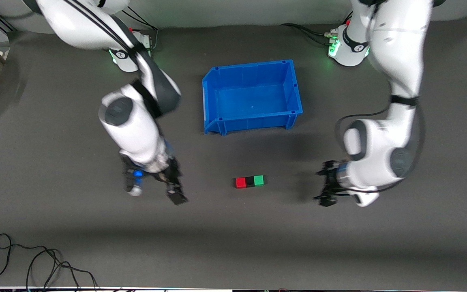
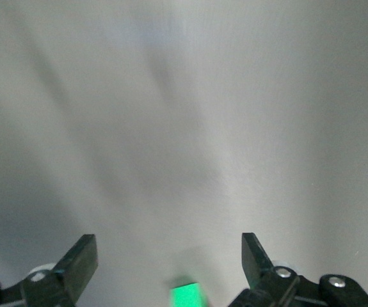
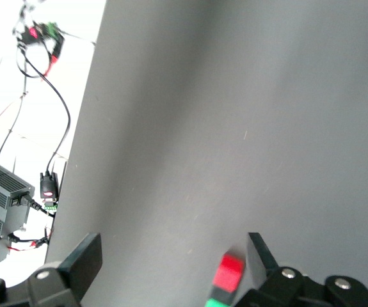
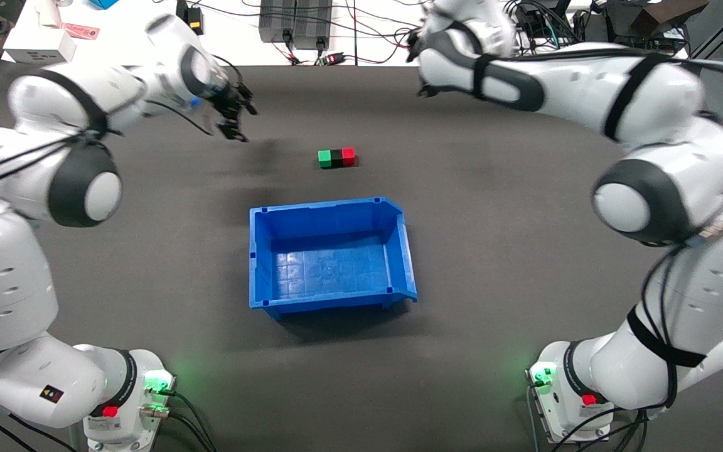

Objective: Attach green and red cubes to black cube

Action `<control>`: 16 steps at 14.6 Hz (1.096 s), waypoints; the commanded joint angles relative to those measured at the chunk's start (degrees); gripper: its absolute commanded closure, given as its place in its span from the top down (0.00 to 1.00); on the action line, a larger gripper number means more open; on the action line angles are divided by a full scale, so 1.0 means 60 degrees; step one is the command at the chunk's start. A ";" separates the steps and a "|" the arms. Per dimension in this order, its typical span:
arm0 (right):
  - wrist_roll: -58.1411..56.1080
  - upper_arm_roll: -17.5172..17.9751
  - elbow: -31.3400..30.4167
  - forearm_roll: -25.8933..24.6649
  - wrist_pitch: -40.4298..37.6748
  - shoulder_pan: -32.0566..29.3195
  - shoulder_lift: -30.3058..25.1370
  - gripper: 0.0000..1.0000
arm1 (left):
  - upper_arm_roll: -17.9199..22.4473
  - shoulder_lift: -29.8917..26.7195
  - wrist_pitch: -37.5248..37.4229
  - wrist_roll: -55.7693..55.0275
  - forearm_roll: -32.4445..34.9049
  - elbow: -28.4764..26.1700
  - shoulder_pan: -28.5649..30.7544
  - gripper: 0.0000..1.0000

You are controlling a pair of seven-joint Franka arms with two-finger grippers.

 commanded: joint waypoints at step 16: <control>-1.3457 -0.1326 -0.1385 0.1122 -0.6479 -0.3502 -0.5077 1.00 | -0.0120 -0.5147 -0.4477 1.0664 0.4510 0.0322 0.1610 1.00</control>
